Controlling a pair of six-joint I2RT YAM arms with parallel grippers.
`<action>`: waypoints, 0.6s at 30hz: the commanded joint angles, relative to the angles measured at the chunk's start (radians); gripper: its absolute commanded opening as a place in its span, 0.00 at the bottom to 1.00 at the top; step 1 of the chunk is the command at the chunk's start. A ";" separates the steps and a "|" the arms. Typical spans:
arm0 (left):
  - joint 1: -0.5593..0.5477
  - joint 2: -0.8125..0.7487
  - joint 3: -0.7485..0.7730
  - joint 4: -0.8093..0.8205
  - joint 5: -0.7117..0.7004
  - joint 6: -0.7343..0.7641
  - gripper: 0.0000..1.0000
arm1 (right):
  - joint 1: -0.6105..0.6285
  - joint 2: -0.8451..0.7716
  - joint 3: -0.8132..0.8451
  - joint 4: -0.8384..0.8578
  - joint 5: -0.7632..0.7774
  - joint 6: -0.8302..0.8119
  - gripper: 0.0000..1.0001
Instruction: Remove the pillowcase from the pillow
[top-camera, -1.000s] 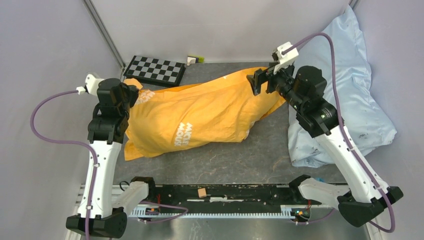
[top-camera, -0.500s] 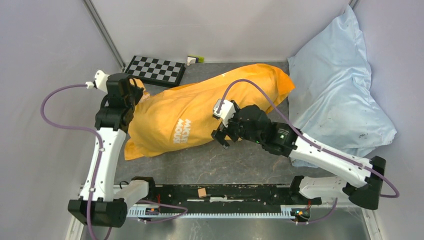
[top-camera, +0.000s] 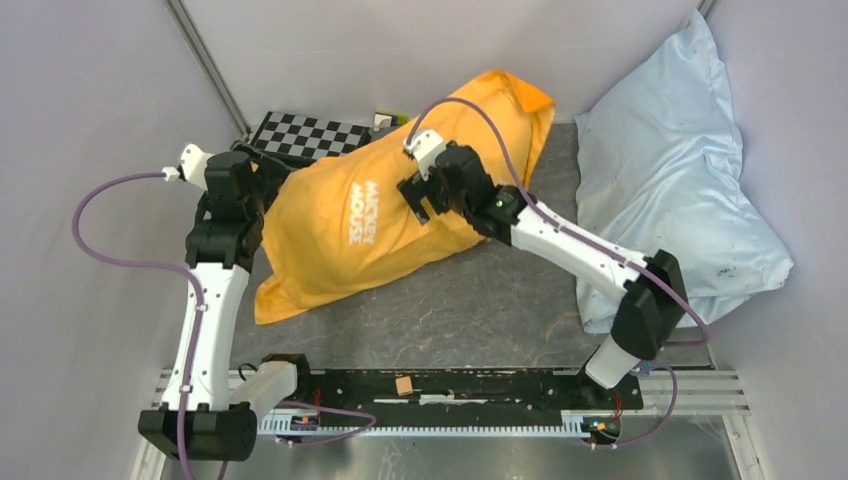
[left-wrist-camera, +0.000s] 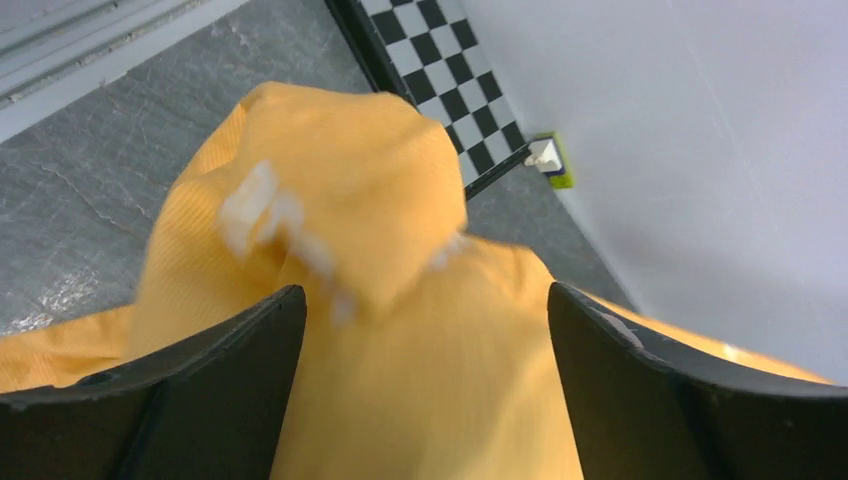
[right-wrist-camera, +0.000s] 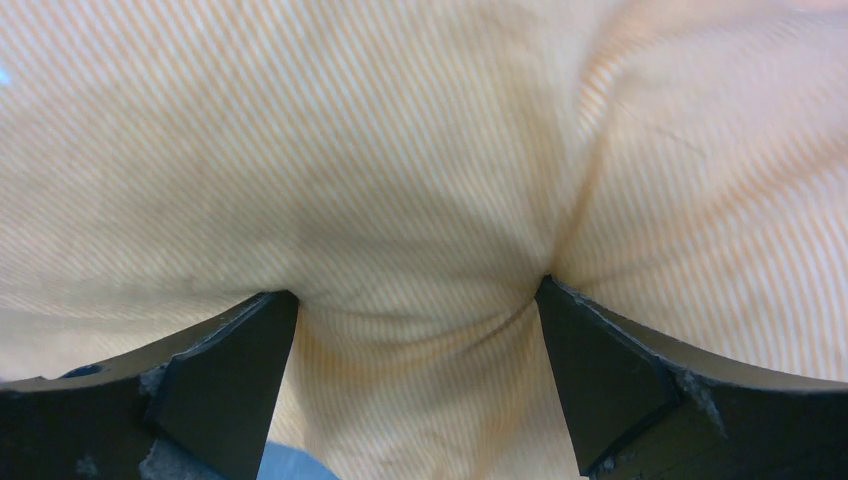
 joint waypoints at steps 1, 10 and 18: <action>0.004 -0.079 0.072 -0.004 -0.066 0.121 1.00 | -0.132 0.156 0.183 0.058 -0.070 0.071 0.98; 0.004 -0.205 -0.063 0.097 -0.016 0.228 1.00 | -0.177 0.467 0.375 -0.045 -0.067 0.095 0.98; 0.004 -0.187 -0.223 0.108 0.129 0.113 1.00 | -0.231 0.258 -0.018 0.151 -0.089 0.126 0.45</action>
